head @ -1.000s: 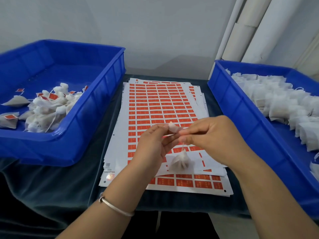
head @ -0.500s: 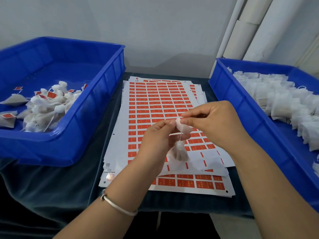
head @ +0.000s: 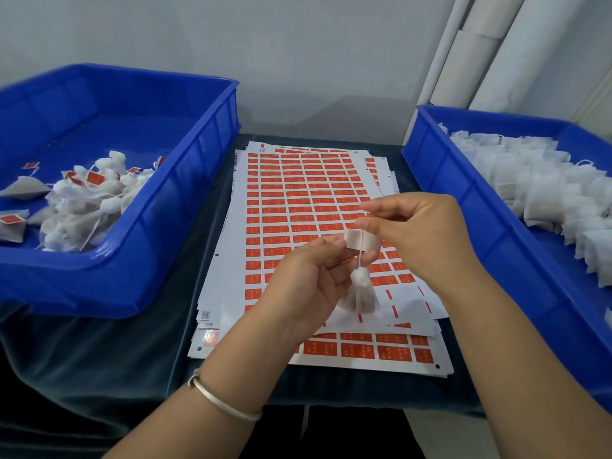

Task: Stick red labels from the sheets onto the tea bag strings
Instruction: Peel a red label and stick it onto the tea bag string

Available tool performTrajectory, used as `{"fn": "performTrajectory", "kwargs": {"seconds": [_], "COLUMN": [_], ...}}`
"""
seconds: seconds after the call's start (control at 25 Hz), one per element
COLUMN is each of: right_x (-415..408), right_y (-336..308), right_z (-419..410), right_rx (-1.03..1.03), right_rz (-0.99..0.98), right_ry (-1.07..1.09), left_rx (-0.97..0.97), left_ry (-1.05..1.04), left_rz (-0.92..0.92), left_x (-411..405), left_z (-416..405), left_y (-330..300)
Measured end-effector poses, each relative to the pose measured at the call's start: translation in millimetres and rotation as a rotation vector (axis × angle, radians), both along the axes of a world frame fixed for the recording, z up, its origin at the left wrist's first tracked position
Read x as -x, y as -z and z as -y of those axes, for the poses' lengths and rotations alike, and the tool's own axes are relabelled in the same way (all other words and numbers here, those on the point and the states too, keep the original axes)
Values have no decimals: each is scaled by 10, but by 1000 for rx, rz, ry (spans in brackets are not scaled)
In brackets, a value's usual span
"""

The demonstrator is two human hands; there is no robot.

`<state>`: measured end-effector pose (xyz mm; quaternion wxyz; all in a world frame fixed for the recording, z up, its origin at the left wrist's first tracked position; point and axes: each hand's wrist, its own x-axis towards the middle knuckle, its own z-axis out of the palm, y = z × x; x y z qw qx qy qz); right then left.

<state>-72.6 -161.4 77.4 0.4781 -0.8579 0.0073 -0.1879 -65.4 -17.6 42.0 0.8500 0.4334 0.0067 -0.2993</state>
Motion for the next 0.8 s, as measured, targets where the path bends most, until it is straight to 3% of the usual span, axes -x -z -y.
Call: {"fn": "performTrajectory", "kwargs": {"seconds": [0.2, 0.48, 0.8], "right_x": [-6, -10, 9], "right_y": [20, 15, -24], "right_z": [26, 40, 46], "right_rx": [-9, -6, 10], "right_rz": [17, -8, -42], "right_ry": [13, -4, -78], "left_rx": [83, 82, -90], "left_ry": [26, 15, -34], "left_rz": [-67, -27, 86], "left_x": [21, 19, 12], "left_z": [-15, -18, 42], "left_y": [-17, -9, 16]}}
